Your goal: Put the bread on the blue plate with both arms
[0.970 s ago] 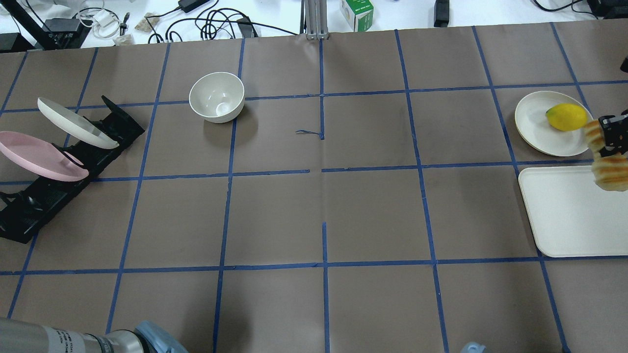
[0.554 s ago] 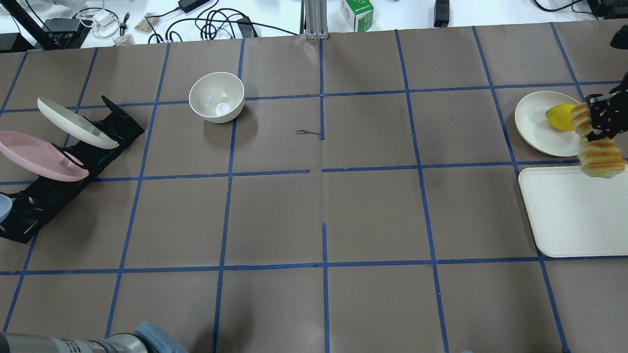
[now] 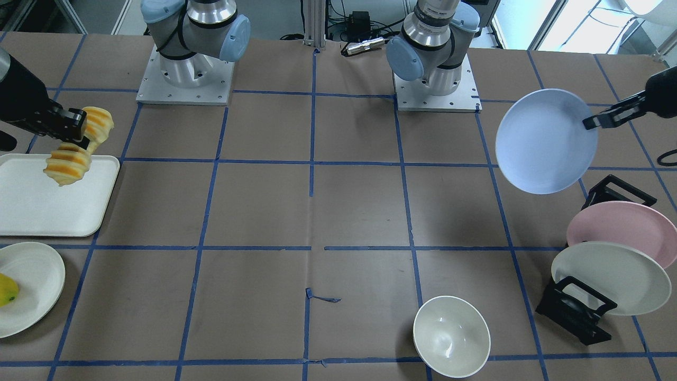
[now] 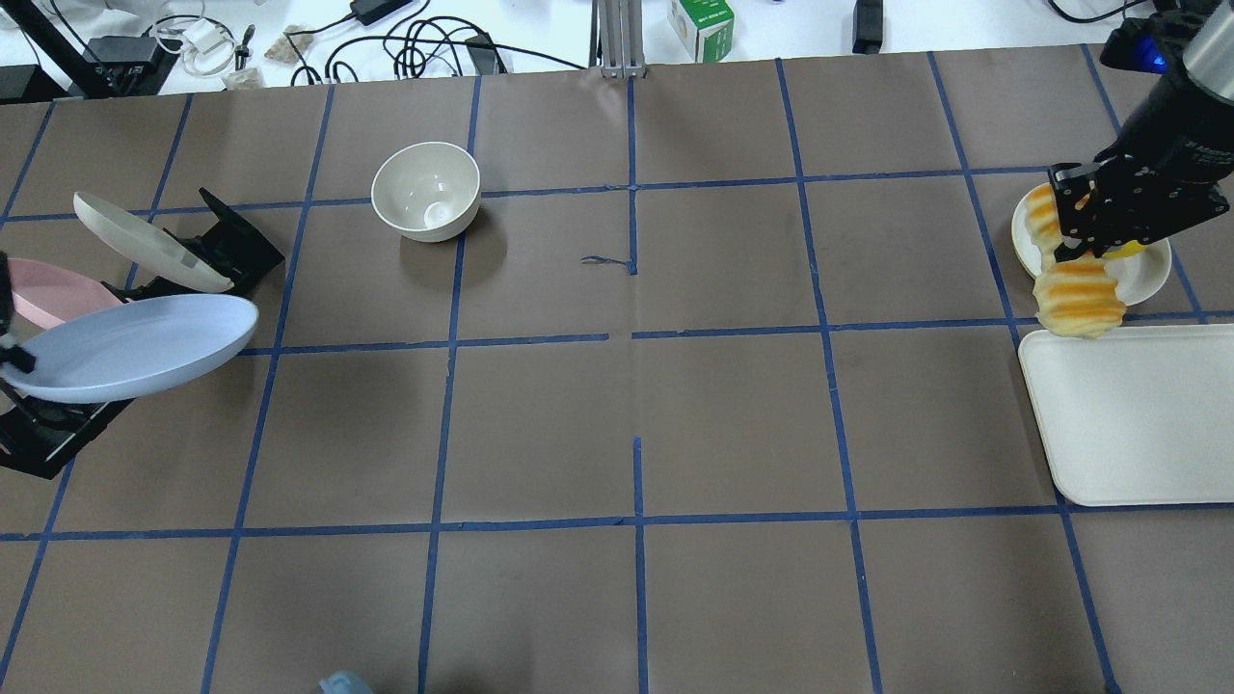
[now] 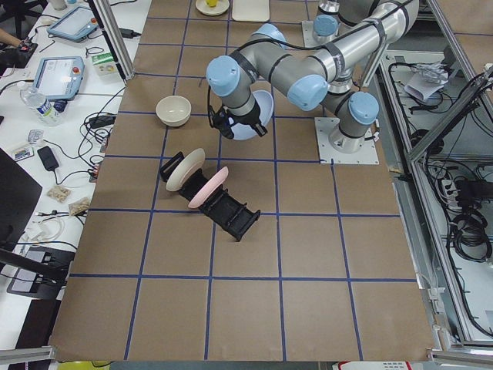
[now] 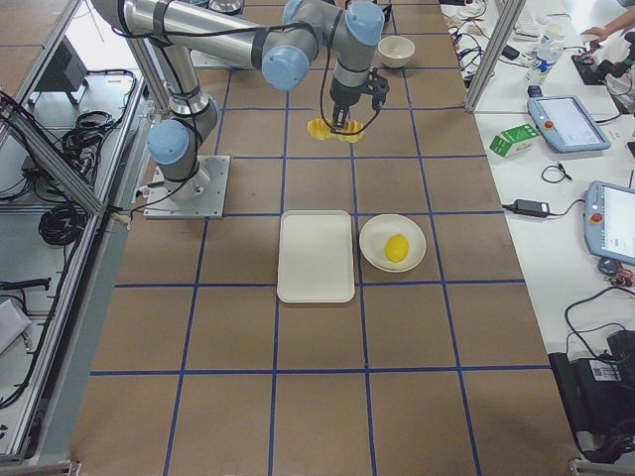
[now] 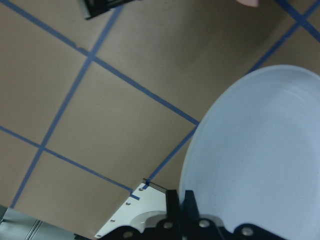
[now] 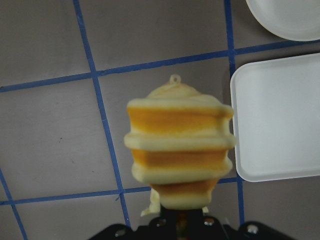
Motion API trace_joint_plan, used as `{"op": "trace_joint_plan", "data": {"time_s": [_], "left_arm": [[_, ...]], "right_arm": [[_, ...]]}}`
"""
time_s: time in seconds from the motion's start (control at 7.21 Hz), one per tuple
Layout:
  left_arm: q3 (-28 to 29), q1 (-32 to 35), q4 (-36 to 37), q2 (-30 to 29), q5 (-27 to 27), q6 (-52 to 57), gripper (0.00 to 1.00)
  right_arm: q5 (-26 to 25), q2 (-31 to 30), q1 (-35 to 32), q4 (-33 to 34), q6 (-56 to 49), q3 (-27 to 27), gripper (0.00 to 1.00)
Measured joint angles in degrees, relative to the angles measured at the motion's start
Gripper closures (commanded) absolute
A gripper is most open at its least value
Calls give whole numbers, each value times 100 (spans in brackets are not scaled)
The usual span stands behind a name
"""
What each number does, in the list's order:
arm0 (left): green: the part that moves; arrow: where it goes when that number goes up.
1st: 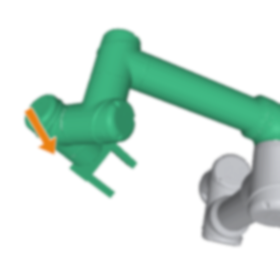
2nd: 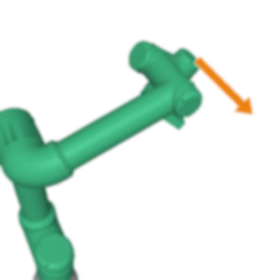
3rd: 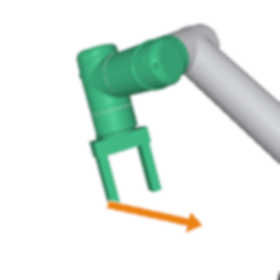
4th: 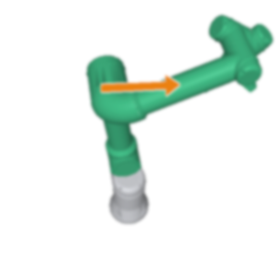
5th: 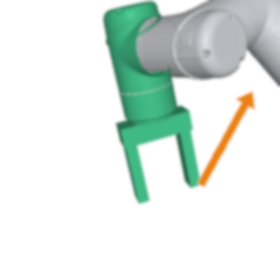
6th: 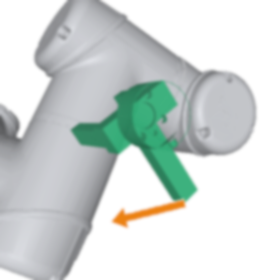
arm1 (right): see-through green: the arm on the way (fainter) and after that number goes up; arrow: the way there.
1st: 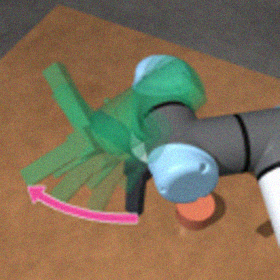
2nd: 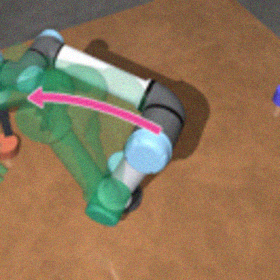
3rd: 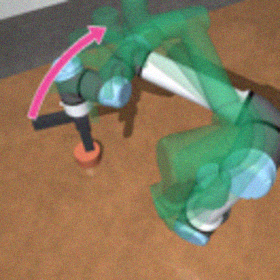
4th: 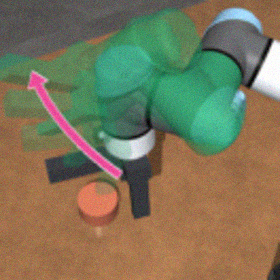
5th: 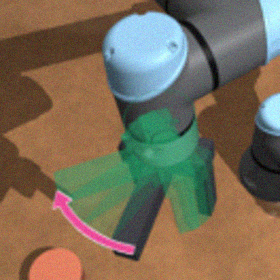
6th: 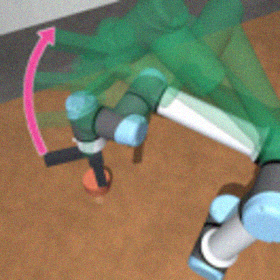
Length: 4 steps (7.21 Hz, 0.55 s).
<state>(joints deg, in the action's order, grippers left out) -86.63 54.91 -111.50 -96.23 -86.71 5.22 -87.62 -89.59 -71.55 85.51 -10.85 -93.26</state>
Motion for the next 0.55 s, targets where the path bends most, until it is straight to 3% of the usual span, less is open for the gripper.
{"op": "trace_joint_plan", "data": {"time_s": [0.28,0.55], "left_arm": [[-289,962,549,-14,1043,-696,100],[-855,2018,2069,-47,1511,-2141,100]], "right_arm": [[18,-12,-154,-9,39,-23,100],[77,-21,-183,-12,49,-57,100]]}}
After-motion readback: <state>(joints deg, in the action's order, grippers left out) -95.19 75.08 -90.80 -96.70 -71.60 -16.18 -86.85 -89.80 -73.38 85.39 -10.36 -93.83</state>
